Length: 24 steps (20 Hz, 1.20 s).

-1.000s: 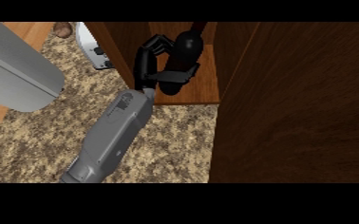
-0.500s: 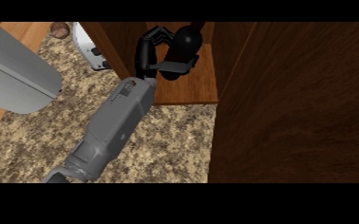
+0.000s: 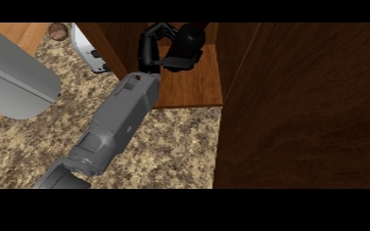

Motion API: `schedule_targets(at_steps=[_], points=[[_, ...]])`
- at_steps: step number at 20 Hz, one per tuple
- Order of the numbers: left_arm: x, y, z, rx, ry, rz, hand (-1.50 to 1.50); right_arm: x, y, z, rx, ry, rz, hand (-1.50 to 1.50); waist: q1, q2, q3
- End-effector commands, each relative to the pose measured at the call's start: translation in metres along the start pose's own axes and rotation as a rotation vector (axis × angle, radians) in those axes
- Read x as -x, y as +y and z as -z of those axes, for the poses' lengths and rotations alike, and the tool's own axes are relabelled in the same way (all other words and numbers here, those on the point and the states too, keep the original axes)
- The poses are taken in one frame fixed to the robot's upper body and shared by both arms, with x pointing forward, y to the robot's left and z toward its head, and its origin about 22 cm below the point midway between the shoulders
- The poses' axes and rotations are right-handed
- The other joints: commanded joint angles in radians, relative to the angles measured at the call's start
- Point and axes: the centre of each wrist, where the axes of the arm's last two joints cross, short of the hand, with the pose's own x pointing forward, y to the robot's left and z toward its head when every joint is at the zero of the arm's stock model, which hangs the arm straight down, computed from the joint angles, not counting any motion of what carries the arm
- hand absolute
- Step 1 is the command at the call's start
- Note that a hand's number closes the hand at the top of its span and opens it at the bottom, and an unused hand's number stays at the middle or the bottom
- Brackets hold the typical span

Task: Pick up the wine, place it into the cabinet and close the cabinet

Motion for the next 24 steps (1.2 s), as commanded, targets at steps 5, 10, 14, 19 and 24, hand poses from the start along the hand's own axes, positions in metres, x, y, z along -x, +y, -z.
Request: schedule_targets(at_steps=[5,10,14,19,24], points=[[-0.004,-0.003,0.009,-0.082,0.101,-0.088,1.50,-0.001,0.001,-0.002,-0.040,-0.035,0.054,-1.50,-0.012,0.004,0.000],[0.002,0.014,0.013,-0.089,0.130,-0.171,1.50,-0.008,0.000,-0.017,-0.024,-0.044,0.052,-1.50,-0.013,0.006,0.000],[0.008,0.005,0.003,-0.097,0.124,-0.144,1.50,-0.017,0.007,-0.017,-0.049,-0.044,0.046,-1.50,-0.014,0.006,-0.001],[0.026,0.023,-0.008,-0.099,0.105,-0.127,1.50,-0.003,0.011,-0.008,-0.047,-0.039,0.050,-1.50,-0.015,0.012,-0.001],[0.022,0.031,0.000,-0.099,0.133,-0.057,-1.50,-0.006,0.000,-0.015,-0.058,-0.041,0.031,-1.50,-0.021,0.011,0.000]])
